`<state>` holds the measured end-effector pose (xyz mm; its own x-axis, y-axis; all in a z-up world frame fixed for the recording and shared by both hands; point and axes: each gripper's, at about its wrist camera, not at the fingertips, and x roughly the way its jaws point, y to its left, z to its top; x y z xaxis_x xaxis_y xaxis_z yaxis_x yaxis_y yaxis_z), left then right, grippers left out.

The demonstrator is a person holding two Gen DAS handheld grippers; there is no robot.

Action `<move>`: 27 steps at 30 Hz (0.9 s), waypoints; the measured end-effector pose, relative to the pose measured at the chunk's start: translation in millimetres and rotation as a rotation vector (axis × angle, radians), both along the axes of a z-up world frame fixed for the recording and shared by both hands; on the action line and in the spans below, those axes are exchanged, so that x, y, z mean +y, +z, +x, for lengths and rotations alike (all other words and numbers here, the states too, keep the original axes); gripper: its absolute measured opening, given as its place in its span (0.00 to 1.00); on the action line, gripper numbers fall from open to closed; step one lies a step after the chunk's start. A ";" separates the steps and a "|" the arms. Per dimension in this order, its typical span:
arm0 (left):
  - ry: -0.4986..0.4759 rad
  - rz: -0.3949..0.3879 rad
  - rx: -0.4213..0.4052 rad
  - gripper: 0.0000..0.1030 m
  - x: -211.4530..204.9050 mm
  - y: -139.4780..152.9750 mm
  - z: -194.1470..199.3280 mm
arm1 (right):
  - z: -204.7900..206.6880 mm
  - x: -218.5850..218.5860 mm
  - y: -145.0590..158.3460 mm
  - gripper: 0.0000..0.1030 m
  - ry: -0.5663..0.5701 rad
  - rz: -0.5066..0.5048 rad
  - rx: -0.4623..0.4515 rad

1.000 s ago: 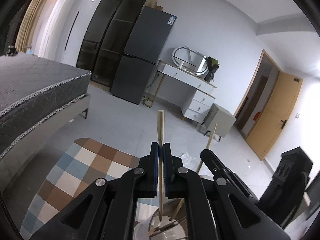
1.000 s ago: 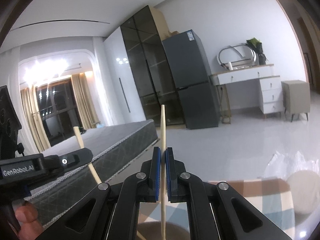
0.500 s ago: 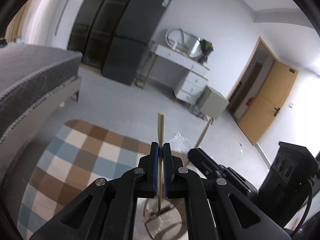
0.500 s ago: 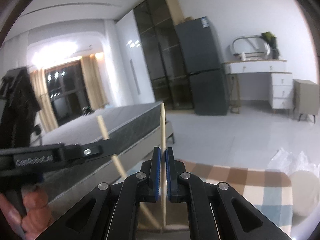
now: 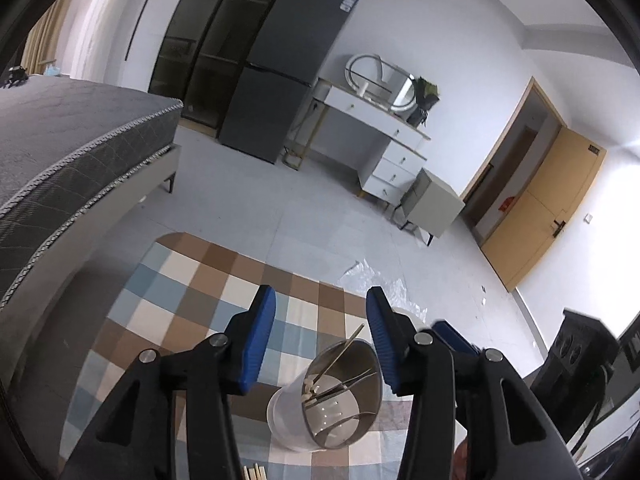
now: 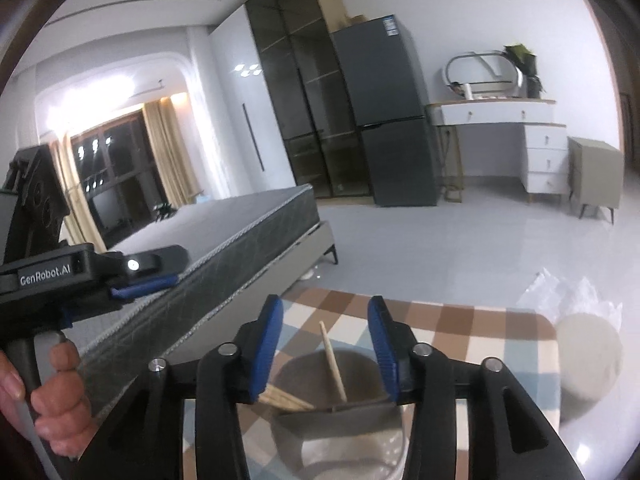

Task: Organize utensils
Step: 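Move both open tools back down to the loose chopsticks on the rug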

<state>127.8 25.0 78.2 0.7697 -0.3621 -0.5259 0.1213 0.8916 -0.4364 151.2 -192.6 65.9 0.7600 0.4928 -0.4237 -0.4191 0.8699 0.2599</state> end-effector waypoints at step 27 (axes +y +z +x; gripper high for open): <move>0.208 0.177 -0.131 0.86 25.6 21.1 -95.1 | -131.8 0.8 18.8 0.79 -0.037 -0.010 -0.066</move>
